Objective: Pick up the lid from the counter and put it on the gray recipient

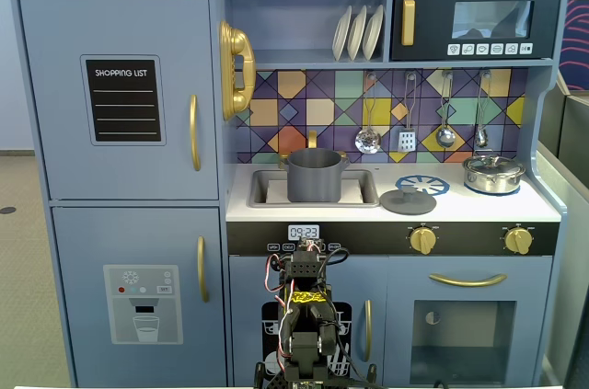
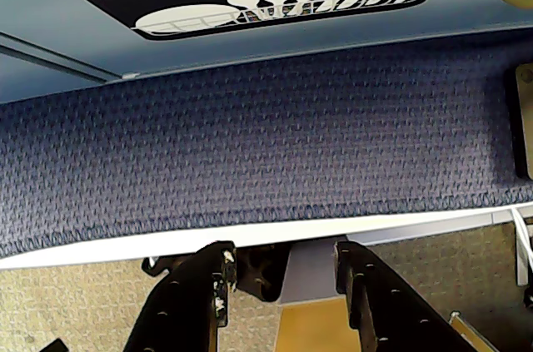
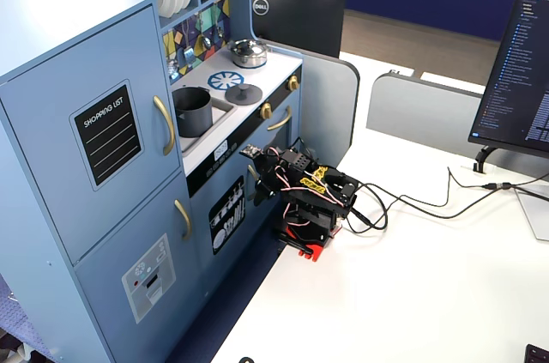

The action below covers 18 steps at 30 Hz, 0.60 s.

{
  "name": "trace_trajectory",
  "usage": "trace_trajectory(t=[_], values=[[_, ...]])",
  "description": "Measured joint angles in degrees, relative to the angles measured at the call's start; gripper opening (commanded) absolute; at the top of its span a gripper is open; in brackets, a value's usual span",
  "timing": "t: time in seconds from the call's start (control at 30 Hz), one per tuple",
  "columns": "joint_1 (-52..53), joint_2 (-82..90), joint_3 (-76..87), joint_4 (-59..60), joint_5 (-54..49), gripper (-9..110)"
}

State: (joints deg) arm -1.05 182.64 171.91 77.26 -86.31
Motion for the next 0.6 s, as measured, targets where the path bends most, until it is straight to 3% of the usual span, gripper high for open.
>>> trace_trajectory(t=[0.6], values=[[0.7, 0.0, -0.26, 0.35, -1.67, 0]])
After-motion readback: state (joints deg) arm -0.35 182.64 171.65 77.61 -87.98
